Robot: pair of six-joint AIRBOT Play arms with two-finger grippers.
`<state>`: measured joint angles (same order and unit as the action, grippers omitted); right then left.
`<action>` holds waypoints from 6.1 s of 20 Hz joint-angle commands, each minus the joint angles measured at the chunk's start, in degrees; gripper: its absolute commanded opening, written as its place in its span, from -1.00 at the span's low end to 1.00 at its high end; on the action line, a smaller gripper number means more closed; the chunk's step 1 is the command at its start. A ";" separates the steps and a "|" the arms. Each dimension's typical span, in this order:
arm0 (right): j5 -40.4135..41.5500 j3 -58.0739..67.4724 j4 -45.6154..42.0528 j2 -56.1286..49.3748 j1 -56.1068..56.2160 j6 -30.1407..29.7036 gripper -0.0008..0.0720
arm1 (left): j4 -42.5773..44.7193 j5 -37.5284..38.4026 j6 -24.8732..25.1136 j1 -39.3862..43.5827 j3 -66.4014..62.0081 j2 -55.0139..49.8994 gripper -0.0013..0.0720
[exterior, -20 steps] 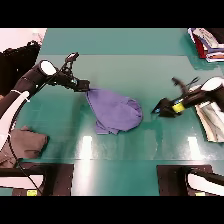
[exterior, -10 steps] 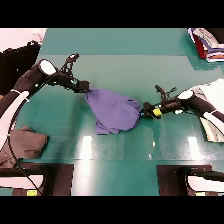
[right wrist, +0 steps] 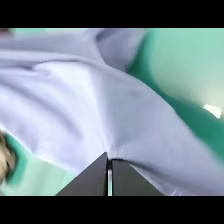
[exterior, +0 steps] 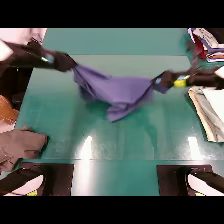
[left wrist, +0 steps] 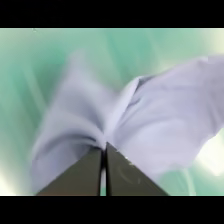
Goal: Fold the shirts.
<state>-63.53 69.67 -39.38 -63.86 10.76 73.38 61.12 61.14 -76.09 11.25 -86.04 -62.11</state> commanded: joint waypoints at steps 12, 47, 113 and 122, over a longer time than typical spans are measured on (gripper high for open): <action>-12.57 8.55 -18.25 14.01 0.24 11.80 -0.95 | -5.01 14.40 -3.19 0.09 -7.28 6.99 -0.90; -0.02 -14.69 -19.15 6.69 7.21 12.70 -0.95 | -16.79 -0.83 -1.86 -4.61 22.29 -26.47 0.40; -20.11 37.70 -32.11 -31.04 -7.98 9.29 0.09 | 24.22 11.67 -5.09 -4.63 0.00 -21.99 0.21; -20.81 4.22 -17.31 -5.81 -15.13 2.84 0.08 | 25.62 14.78 -7.45 -4.63 17.79 -14.47 0.21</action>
<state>-84.03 83.22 -63.18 -76.58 -2.11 78.52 86.30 74.61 -82.37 6.66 -74.08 -78.30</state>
